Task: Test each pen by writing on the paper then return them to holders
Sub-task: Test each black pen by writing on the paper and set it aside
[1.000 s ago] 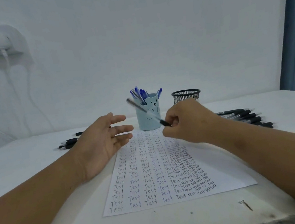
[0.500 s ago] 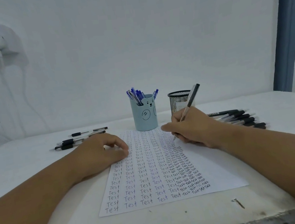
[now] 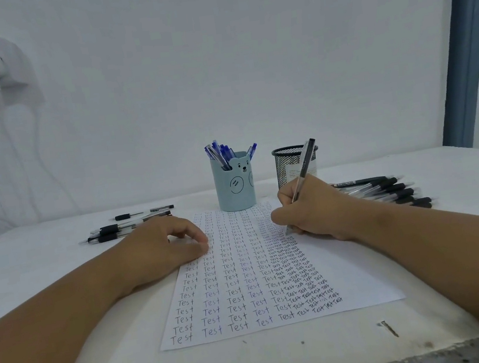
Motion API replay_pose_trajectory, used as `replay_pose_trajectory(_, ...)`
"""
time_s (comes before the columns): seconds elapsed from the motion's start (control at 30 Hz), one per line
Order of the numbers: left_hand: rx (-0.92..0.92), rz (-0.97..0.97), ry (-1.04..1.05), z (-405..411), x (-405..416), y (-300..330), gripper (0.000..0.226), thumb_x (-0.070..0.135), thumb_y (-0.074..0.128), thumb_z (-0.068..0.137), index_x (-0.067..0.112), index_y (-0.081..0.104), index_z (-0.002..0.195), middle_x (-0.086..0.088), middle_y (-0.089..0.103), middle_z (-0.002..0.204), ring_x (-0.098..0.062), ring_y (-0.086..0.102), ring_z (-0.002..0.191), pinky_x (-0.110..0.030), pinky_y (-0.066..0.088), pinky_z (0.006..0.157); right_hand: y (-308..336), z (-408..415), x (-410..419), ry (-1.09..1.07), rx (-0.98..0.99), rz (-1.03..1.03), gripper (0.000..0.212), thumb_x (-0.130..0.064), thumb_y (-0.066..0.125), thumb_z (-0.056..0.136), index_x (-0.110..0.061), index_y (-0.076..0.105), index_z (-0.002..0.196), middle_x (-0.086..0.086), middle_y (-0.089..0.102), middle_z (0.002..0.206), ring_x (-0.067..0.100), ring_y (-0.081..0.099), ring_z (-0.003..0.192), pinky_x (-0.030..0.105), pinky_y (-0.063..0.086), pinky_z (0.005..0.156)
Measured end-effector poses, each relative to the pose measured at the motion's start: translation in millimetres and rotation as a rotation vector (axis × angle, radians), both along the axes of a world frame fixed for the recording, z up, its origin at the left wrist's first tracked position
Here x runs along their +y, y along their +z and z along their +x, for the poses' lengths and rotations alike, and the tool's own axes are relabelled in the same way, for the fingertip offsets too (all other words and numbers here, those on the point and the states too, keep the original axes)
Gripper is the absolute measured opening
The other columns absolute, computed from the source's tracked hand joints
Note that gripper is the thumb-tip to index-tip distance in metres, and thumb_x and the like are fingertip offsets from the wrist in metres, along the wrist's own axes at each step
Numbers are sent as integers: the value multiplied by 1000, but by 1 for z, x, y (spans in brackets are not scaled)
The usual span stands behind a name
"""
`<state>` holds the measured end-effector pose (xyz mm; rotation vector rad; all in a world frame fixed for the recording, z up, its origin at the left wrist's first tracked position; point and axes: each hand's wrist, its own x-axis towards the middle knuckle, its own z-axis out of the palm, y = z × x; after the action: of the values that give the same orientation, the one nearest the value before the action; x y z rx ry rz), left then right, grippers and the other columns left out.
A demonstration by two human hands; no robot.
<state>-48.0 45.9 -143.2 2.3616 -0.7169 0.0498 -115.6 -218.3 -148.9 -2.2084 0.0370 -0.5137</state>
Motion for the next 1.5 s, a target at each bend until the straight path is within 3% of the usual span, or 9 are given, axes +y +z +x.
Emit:
replay_pose_trajectory(0.27, 2, 14, 6, 0, 0, 0, 7, 40, 79, 82, 37, 76, 87, 24, 64, 107, 12, 52, 95, -13, 36, 78, -1, 2, -1, 14, 0, -50, 44, -8, 70, 76, -21, 38, 48, 5, 38, 50, 20, 59, 56, 33, 41, 63)
replay_pose_trajectory(0.5, 12, 5, -7, 1, 1, 0, 8, 42, 80, 80, 40, 76, 88, 23, 66, 107, 10, 55, 91, -14, 36, 78, -1, 5, -2, 7, -4, -36, 45, -8, 69, 77, -21, 40, 46, -1, 42, 45, 21, 60, 57, 31, 42, 62)
replay_pose_trajectory(0.73, 22, -8, -13, 2, 0, -1, 9, 42, 80, 81, 39, 76, 88, 22, 68, 106, 9, 58, 90, -15, 38, 79, 1, 3, -2, 27, 19, -66, 41, -10, 70, 78, -20, 42, 49, 6, 45, 51, 20, 63, 59, 32, 43, 64)
replay_pose_trajectory(0.97, 28, -2, -10, 1, 1, 0, 7, 42, 80, 81, 42, 76, 87, 23, 67, 107, 10, 57, 96, -15, 37, 80, 1, 0, 0, 4, 7, -64, 41, -10, 69, 77, -20, 39, 51, 8, 36, 59, 18, 43, 61, 32, 35, 63)
replay_pose_trajectory(1.13, 29, 4, -1, 0, 0, 1, 7, 42, 79, 81, 44, 75, 86, 23, 66, 109, 8, 56, 99, -24, 39, 87, 1, 0, 0, 28, 27, -76, 39, -10, 69, 75, -19, 39, 52, 7, 34, 61, 18, 41, 61, 34, 34, 65)
replay_pose_trajectory(1.37, 26, 6, -1, 1, 0, 0, 9, 41, 79, 81, 38, 76, 89, 23, 65, 109, 9, 55, 98, -20, 37, 82, 3, -4, 2, 29, 17, -119, 46, -10, 69, 79, -21, 33, 52, 6, 29, 60, 16, 36, 58, 28, 29, 59)
replay_pose_trajectory(1.5, 40, -2, -14, 1, 1, 0, 7, 40, 79, 82, 38, 77, 88, 22, 66, 109, 7, 57, 99, -23, 39, 89, 4, -4, 1, 31, 32, -117, 43, -9, 68, 78, -20, 34, 54, 7, 29, 61, 16, 34, 60, 28, 28, 59)
